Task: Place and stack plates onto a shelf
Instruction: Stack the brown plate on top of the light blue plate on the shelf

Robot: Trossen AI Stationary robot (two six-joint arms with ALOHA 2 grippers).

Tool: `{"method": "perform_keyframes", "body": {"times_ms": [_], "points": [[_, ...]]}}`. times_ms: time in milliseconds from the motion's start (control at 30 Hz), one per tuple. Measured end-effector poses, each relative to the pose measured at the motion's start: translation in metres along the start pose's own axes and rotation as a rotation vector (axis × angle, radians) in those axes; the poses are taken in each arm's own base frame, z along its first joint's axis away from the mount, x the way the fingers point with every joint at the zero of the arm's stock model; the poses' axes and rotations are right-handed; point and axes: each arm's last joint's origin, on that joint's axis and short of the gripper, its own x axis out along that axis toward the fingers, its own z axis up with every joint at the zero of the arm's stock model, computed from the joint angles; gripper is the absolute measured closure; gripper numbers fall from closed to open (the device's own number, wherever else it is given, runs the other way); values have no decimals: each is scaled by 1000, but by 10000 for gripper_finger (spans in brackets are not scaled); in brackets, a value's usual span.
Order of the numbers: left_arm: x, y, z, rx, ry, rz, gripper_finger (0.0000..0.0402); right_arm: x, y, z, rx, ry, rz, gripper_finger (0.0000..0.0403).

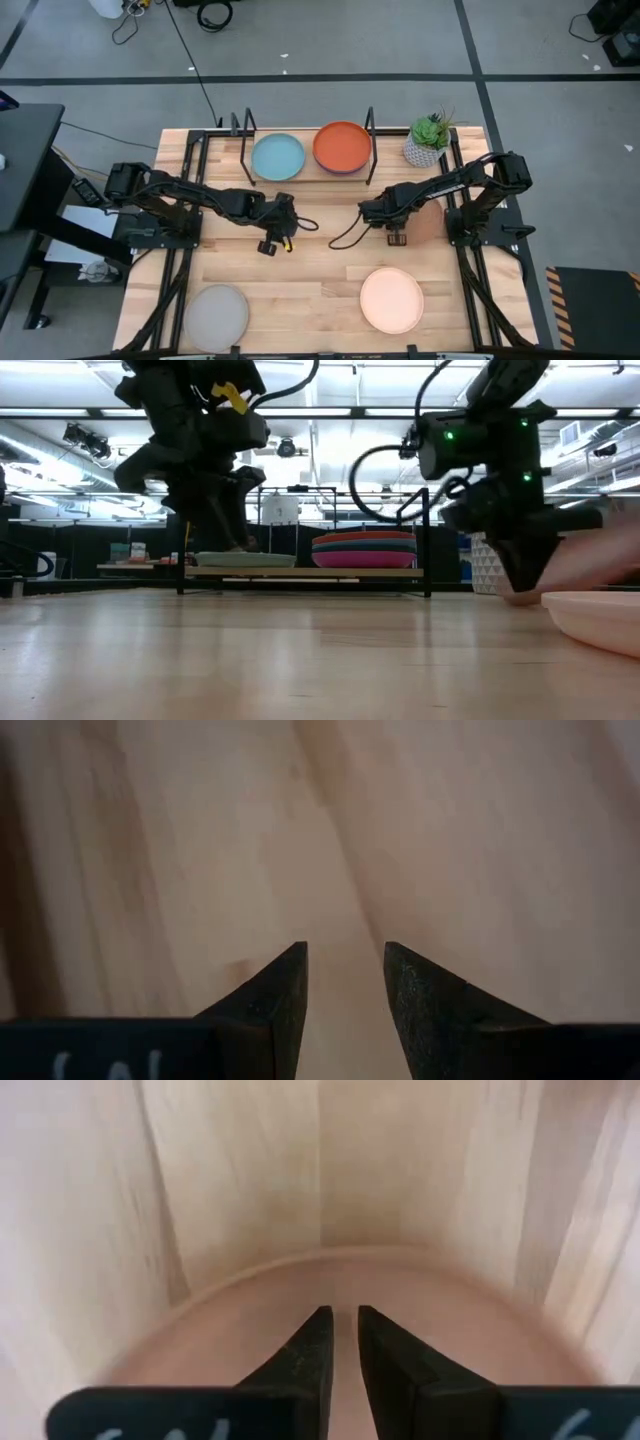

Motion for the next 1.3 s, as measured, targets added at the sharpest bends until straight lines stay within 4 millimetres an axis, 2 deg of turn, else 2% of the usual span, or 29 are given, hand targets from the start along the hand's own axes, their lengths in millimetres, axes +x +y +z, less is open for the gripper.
{"method": "perform_keyframes", "body": {"times_ms": [300, 467, 567, 700, 833, 967, 1100, 1300], "points": [[0, 0, -1, -6, 11, 7, 260, -3, 9, 1, -13, -14, -6, 347], [0, 0, -1, -7, 12, 7, 260, -17, 9, 1, 102, 50, -16, 347], [0, 0, -1, -25, 13, 6, 260, -28, 18, 4, 121, 33, -14, 347], [0, 0, -2, -44, 26, 2, 260, -32, 37, 9, 99, -48, 24, 344], [0, -1, -6, -63, 63, -2, 260, -27, 48, 6, 108, -74, 18, 325], [0, -1, -6, -72, 69, 8, 260, -20, 48, 0, 150, -60, -35, 285], [0, -1, -6, -72, 69, 8, 260, -11, 49, -3, 159, -61, -3, 250], [0, -1, -6, -72, 65, 11, 260, 0, 46, -11, 161, -36, -42, 251]]}}
